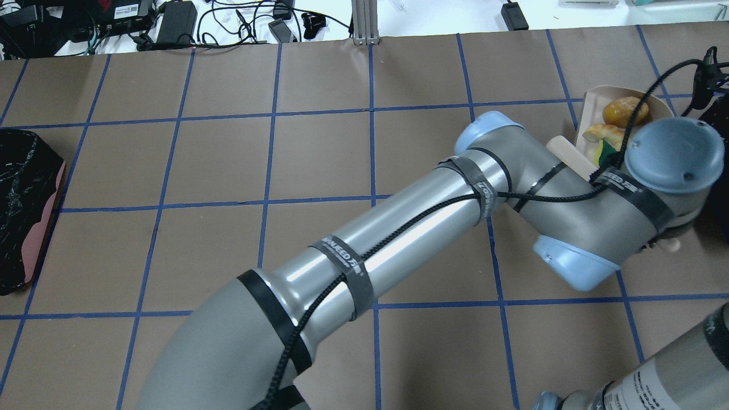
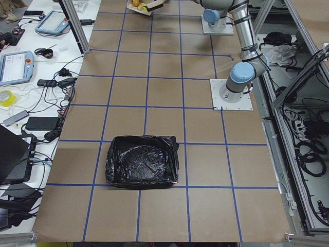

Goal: Sweep and dump trash in nearest bin
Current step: 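Brush the remaining trash into the dustpan held by the right gripper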

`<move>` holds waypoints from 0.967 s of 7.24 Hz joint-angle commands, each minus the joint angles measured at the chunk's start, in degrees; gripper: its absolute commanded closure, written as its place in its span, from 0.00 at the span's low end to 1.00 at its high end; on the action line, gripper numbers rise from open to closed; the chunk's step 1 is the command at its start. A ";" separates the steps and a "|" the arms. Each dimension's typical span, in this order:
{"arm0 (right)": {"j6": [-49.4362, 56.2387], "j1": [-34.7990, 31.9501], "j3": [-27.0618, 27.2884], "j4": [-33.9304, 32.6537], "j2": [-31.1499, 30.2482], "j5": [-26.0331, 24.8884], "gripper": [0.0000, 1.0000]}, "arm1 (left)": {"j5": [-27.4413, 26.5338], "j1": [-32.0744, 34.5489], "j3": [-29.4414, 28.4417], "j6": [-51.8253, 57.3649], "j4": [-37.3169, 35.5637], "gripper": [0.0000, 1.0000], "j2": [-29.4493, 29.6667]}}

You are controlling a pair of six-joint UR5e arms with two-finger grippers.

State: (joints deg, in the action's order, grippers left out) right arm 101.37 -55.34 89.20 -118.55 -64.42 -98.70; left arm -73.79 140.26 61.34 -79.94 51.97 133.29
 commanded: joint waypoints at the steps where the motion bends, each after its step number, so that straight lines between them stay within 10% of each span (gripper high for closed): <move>1: 0.57 0.06 -0.25 0.34 -4.47 0.62 1.00 | -0.13 -6.20 7.45 11.59 3.91 1.00 -5.91; 7: 18.12 11.72 -12.19 6.49 -5.45 -2.81 1.00 | -5.65 -18.53 27.20 39.74 14.30 1.00 -19.17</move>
State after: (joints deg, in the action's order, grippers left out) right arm 115.36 -46.87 78.93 -112.03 -69.91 -100.93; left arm -77.58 122.61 82.48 -44.58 65.73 117.62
